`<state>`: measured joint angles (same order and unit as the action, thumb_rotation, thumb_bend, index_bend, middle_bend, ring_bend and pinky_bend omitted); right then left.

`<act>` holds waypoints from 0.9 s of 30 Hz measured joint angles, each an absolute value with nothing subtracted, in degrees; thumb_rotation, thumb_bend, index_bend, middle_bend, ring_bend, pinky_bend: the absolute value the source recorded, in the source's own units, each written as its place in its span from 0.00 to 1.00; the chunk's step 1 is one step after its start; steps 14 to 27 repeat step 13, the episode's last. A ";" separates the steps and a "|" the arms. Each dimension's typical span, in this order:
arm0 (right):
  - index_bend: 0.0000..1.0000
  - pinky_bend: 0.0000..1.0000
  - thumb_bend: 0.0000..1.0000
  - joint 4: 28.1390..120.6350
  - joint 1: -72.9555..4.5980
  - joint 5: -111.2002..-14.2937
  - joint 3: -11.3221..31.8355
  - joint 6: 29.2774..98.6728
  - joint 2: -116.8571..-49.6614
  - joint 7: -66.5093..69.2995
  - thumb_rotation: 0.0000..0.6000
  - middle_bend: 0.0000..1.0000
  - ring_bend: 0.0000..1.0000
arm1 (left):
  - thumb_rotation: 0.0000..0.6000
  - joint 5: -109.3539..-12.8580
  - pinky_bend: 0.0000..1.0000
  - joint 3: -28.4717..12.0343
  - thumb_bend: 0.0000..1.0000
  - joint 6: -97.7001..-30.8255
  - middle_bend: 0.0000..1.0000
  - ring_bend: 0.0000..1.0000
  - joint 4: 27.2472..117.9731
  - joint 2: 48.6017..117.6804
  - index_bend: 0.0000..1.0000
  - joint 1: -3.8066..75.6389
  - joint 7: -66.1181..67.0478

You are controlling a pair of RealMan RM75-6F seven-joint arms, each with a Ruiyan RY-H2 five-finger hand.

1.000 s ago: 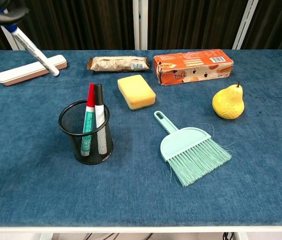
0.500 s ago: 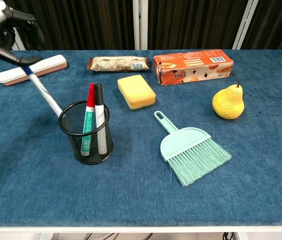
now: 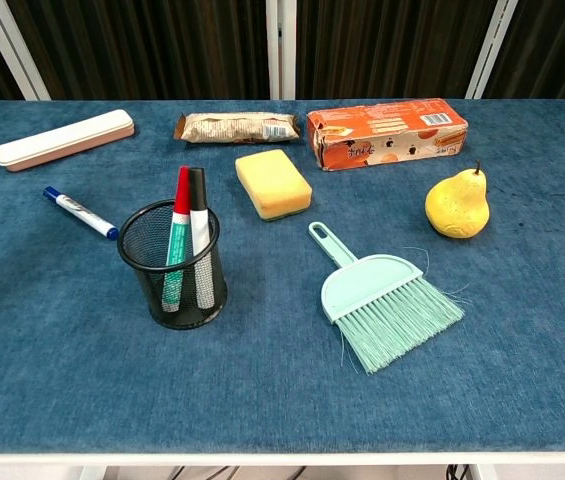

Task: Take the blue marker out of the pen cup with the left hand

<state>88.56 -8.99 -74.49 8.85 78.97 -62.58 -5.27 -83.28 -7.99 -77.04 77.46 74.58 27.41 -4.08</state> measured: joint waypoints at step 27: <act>0.00 0.00 0.18 86.59 -8.37 -77.00 7.39 80.12 -64.26 -5.41 1.00 0.00 0.00 | 1.00 -83.13 0.00 0.89 0.13 -83.63 0.00 0.00 85.45 66.92 0.04 14.10 7.76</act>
